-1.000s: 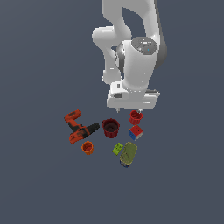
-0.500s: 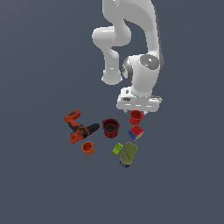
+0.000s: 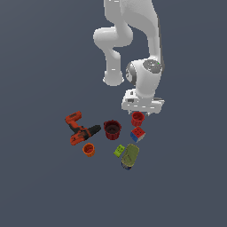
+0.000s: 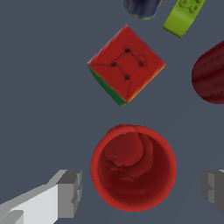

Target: Pick up a designated object from a clutter of objects.

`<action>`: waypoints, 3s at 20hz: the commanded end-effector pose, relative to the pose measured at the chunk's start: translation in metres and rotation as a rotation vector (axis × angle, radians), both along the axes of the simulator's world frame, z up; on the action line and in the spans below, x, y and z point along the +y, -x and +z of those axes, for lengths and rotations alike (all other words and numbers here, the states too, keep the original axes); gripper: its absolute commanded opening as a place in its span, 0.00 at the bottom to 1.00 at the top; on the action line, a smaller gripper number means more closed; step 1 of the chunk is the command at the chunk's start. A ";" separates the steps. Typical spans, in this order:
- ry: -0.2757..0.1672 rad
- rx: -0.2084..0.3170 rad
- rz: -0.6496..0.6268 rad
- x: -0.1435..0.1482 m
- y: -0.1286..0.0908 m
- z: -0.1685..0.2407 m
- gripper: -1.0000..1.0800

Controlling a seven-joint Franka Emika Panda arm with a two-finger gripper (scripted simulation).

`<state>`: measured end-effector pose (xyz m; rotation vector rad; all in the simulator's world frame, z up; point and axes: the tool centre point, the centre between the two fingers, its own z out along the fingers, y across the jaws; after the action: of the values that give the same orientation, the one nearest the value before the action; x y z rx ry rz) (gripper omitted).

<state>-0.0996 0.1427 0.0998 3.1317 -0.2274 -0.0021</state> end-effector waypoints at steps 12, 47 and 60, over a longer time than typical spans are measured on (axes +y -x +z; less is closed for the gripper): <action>-0.001 -0.001 -0.003 0.001 0.003 -0.022 0.96; -0.002 -0.003 -0.003 -0.005 0.008 -0.017 0.00; -0.005 -0.002 -0.003 -0.024 0.022 0.078 0.00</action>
<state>-0.1198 0.1207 0.1646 3.1348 -0.2319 -0.0013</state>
